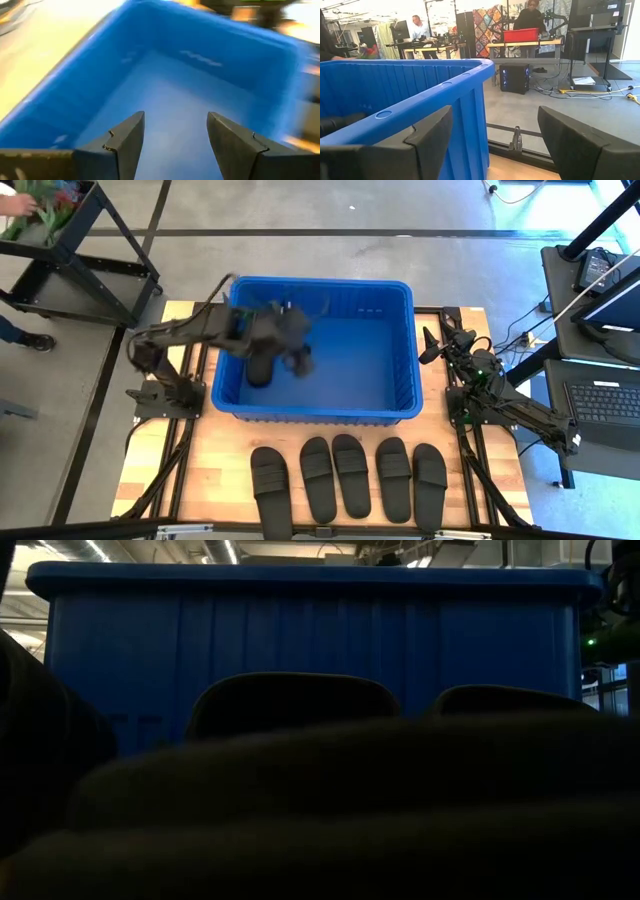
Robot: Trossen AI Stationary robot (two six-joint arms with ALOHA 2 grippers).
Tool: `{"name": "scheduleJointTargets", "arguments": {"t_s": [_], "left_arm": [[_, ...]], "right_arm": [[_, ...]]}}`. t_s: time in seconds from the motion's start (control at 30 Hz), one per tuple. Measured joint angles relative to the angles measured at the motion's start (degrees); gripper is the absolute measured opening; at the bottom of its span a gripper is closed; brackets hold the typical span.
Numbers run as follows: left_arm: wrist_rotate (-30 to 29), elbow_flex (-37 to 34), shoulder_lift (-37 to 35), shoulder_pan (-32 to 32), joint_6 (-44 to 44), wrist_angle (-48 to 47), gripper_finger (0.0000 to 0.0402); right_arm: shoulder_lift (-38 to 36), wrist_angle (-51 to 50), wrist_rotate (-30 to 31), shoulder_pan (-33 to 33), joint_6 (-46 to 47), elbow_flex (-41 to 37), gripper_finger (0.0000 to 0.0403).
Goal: Pick and place slides into bin
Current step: Put the black slide into the blue bin
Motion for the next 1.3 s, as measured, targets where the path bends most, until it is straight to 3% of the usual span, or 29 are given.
{"name": "scheduleJointTargets", "arguments": {"t_s": [0.3,0.57,0.7,0.93,1.17,1.3], "left_arm": [[0.03,-0.07,1.98,-20.86,-7.90,8.48,0.0210],[-6.94,-0.07,9.26,-30.43,-11.95,13.60,0.0210],[-6.83,-0.07,14.18,-33.05,-21.14,13.72,0.0210],[-1.21,-0.09,22.61,-37.08,-31.50,12.94,0.0210],[10.13,-0.09,28.12,-39.12,-50.53,9.46,0.0210],[16.54,-0.09,29.23,-39.49,-56.35,3.38,0.0210]], "right_arm": [[0.34,0.00,0.01,0.00,-3.34,0.02,0.0294],[0.34,0.02,0.01,0.00,-2.72,0.02,0.0294],[0.34,0.02,0.01,0.00,-2.71,0.02,0.0294],[0.34,0.00,0.01,0.00,-2.72,0.02,0.0294],[0.53,0.00,0.02,0.00,-2.67,0.00,0.0294],[1.67,0.00,0.00,0.00,-0.19,0.02,0.0294]]}}
